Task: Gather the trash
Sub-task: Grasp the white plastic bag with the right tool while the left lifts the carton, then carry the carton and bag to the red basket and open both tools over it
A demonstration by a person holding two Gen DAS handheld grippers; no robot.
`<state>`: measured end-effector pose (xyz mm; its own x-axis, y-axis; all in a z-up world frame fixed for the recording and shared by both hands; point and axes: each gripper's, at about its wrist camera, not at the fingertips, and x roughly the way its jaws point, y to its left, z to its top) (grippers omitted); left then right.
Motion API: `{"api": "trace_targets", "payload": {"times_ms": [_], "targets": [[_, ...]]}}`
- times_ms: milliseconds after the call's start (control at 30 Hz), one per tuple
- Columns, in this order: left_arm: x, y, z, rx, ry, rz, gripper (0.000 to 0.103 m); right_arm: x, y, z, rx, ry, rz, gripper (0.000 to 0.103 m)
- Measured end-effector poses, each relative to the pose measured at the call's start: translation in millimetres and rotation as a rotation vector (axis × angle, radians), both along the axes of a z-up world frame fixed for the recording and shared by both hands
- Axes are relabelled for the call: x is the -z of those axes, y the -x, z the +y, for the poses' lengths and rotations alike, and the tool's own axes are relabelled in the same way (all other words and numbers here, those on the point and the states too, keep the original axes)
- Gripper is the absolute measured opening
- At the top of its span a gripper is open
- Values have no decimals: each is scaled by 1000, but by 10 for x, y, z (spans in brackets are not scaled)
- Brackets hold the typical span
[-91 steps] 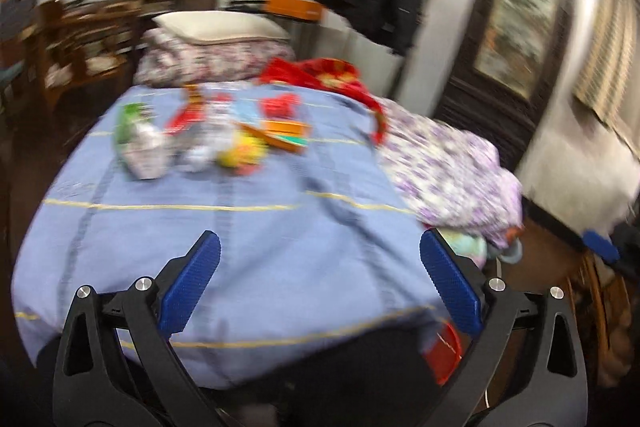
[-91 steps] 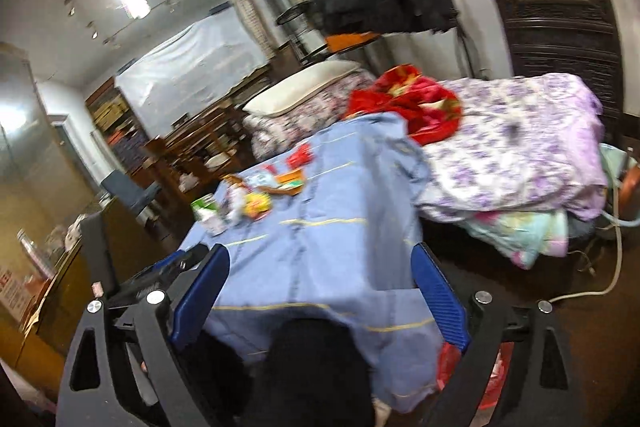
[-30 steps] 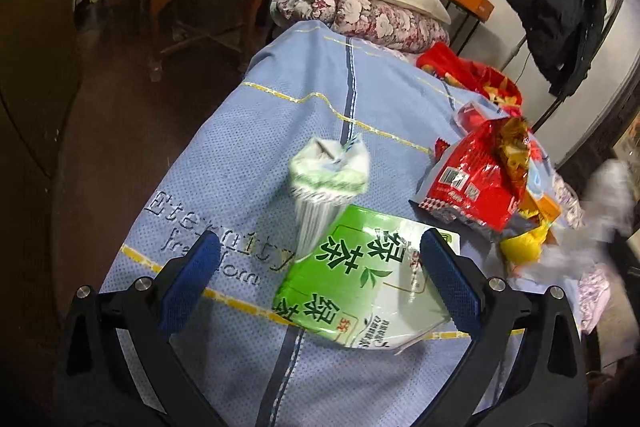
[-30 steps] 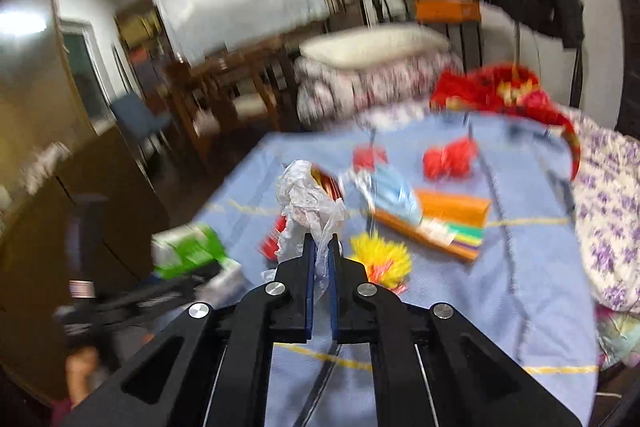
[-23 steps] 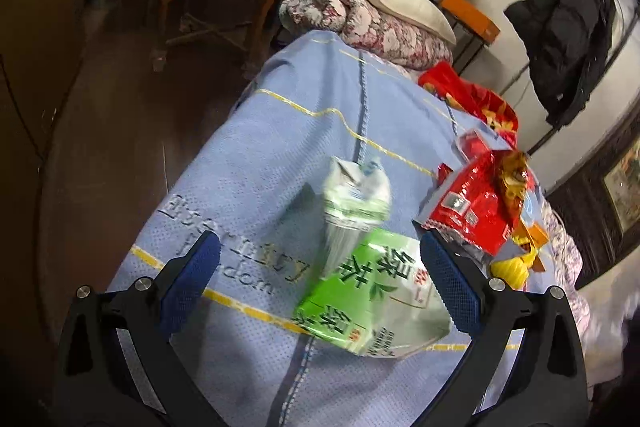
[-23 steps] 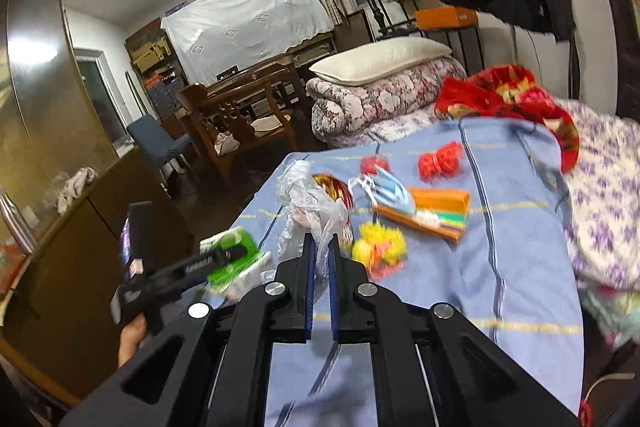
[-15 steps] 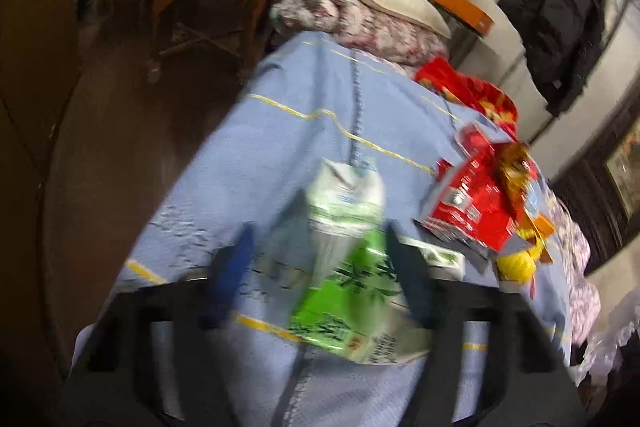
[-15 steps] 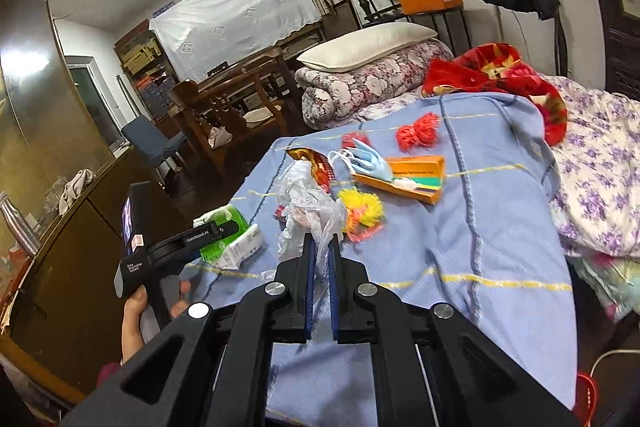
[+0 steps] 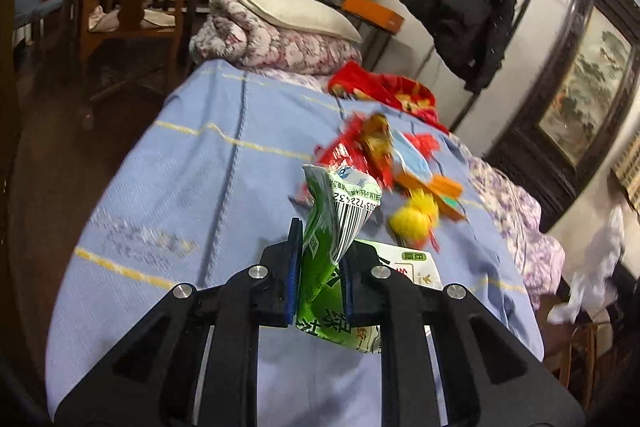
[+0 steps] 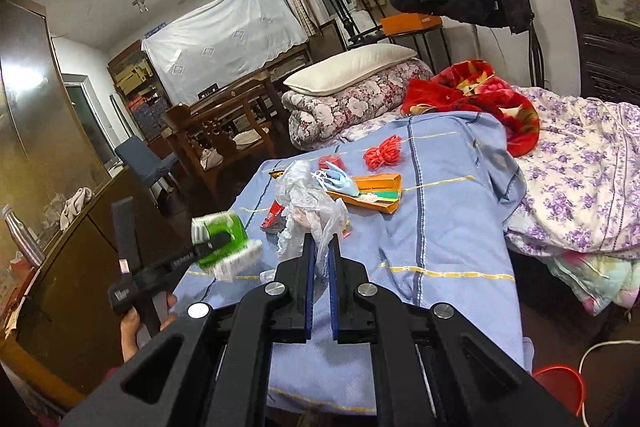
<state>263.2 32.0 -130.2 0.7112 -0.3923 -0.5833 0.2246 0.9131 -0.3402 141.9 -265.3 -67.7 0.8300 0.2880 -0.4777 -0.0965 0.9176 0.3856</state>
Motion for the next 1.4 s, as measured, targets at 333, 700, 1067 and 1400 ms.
{"api": "trace_targets", "payload": {"times_ms": [333,700,1067,1400], "targets": [[53,575,-149,80,40,4,18,-145,352,-218,9,-10,-24,7],[-363,1148,-863,230,28,-67,18,-400,1221,-897,118,5,-66,7],[-819,1716,-2079,512,53,-83,18,-570,1936,-1743,227,-76,-119,7],[-905,2243,-3113,688,-39,-64,18,-397,2262,-2419,310,-108,-91,7]]}}
